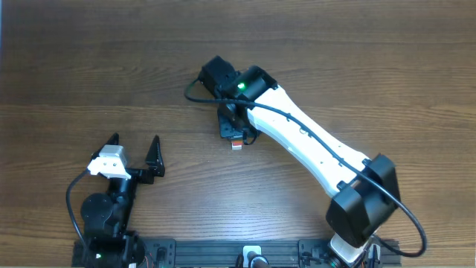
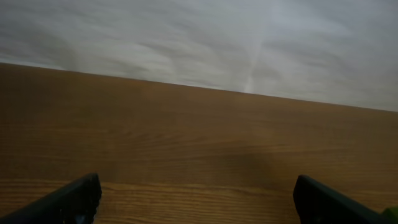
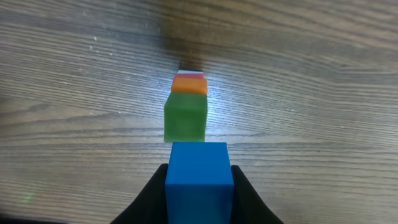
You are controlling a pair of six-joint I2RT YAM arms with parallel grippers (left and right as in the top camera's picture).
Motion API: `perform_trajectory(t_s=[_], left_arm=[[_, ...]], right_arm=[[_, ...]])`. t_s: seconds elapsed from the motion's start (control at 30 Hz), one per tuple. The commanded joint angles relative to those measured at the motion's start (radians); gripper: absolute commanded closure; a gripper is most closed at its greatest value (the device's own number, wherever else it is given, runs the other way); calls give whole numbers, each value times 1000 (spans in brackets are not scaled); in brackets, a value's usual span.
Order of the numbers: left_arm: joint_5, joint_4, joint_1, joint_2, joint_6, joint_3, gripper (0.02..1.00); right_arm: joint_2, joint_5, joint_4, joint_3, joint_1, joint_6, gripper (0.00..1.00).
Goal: Stack Cubes
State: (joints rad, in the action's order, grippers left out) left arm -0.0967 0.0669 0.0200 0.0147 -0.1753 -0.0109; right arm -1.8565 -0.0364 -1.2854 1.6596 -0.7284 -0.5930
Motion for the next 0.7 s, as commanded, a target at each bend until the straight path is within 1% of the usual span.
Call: perform_trajectory(t_s=[0.03, 0.7], left_arm=[[5, 2, -5, -8, 11, 5, 18], [5, 2, -5, -8, 11, 5, 20]], right_arm=[[-11, 14, 13, 25, -17, 7, 989], [-48, 14, 40, 25, -18, 6, 991]])
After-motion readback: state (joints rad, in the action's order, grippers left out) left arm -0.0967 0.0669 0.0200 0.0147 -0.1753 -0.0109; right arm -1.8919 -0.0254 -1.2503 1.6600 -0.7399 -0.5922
